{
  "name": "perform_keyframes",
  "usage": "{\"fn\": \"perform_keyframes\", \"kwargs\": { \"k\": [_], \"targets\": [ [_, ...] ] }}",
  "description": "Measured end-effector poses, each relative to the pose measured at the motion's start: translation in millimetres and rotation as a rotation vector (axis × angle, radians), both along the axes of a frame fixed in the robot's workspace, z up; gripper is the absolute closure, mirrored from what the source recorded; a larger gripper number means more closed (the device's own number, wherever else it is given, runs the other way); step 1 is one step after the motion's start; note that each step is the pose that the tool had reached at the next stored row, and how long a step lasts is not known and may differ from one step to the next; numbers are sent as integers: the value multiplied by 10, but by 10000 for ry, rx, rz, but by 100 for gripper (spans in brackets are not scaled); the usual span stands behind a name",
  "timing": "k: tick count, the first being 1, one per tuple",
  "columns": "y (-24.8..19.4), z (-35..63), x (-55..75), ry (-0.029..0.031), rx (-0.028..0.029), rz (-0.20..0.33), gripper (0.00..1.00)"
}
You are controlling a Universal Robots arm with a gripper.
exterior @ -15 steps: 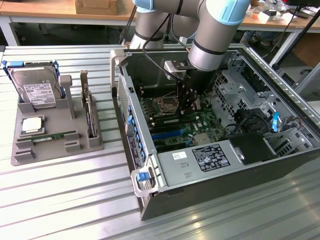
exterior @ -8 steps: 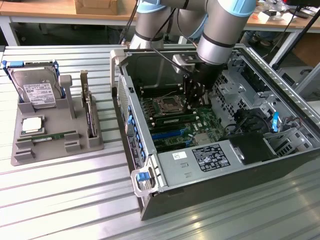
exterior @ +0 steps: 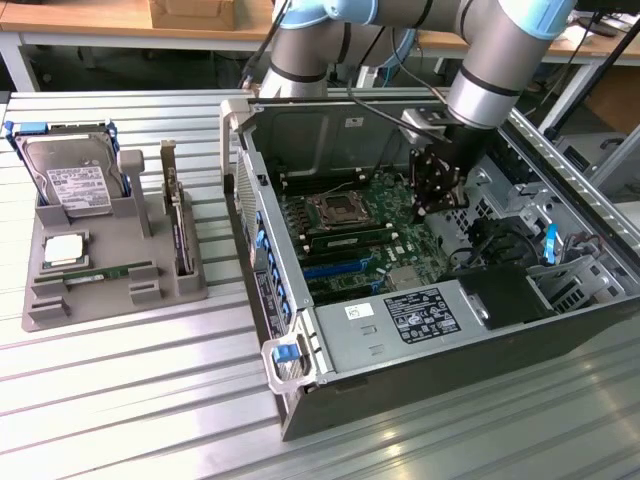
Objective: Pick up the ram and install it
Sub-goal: 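Insert the ram into the slot, then press down the ram until it locks into place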
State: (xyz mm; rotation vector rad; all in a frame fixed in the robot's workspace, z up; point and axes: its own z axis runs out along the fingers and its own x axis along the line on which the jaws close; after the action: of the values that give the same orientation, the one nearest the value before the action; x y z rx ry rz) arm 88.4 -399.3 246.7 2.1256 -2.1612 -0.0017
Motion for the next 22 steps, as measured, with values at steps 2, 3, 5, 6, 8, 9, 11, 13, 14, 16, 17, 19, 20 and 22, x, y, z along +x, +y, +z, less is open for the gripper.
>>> {"fn": "perform_keyframes", "kwargs": {
  "k": [2, 3, 5, 6, 8, 9, 11, 13, 14, 16, 17, 19, 20, 22],
  "targets": [
    [0, 91, 45, 0, 2, 0, 90],
    [0, 130, 52, 0, 1, 0, 90],
    [0, 196, 57, 0, 2, 0, 90],
    [0, 228, 57, 0, 0, -1, 90],
    [0, 376, 58, 0, 2, 0, 90],
    [0, 376, 58, 0, 2, 0, 90],
    [0, 373, 57, -419, -4, 0, 90],
    [0, 373, 57, -547, -3, 1, 90],
    [0, 373, 57, -547, -4, 0, 90],
    [0, 373, 57, -548, -4, 0, 90],
    [1, 373, 46, -550, -4, -1, 90],
    [0, 384, -25, -616, -3, -1, 90],
    [0, 384, -24, -617, -3, 0, 90],
    [45, 359, 51, -612, -13, 44, 90]
  ]
}}
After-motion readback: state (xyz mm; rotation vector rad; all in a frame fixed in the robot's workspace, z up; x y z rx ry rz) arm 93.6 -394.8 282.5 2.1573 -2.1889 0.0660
